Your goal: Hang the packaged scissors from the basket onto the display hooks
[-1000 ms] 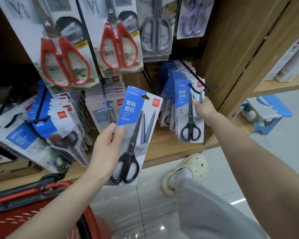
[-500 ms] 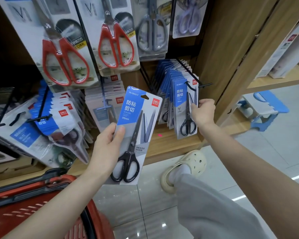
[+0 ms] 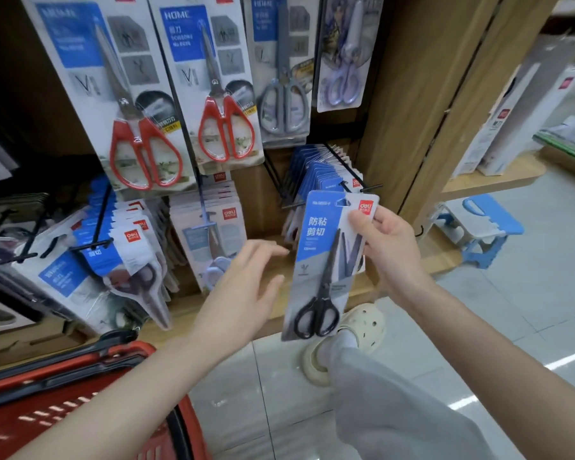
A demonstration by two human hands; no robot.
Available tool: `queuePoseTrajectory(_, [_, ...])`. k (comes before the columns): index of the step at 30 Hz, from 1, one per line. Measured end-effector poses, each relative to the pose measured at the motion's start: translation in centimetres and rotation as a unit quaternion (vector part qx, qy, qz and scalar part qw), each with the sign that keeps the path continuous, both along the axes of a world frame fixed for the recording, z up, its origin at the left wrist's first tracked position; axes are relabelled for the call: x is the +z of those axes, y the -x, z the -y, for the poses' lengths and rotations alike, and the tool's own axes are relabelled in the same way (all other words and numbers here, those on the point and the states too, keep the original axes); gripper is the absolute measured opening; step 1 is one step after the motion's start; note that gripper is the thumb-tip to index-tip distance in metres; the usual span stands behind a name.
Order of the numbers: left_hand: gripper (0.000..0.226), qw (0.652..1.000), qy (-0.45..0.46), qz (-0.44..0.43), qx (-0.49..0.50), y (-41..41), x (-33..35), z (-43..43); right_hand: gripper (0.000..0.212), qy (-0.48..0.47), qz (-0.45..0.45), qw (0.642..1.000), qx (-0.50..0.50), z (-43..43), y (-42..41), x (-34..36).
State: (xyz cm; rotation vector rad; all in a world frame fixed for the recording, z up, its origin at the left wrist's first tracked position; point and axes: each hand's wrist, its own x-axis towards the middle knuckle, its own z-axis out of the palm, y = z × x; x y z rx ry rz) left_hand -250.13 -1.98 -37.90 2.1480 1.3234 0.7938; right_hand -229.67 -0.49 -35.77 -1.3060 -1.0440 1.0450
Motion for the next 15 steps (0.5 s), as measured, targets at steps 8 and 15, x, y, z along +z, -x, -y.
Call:
queuePoseTrajectory(8, [0.05,0.972,-0.09,-0.217,-0.027,-3.0,2.7,-5.6,0.02,0.095,0.201,0.974,-0.048,-4.3,-5.6,-4.5])
queuePoseTrajectory(15, [0.063,0.956,-0.092,-0.274,-0.041,-3.3,0.9,-8.5,0.018,0.109,0.178,0.973,-0.098,-10.1,-5.8,-6.5])
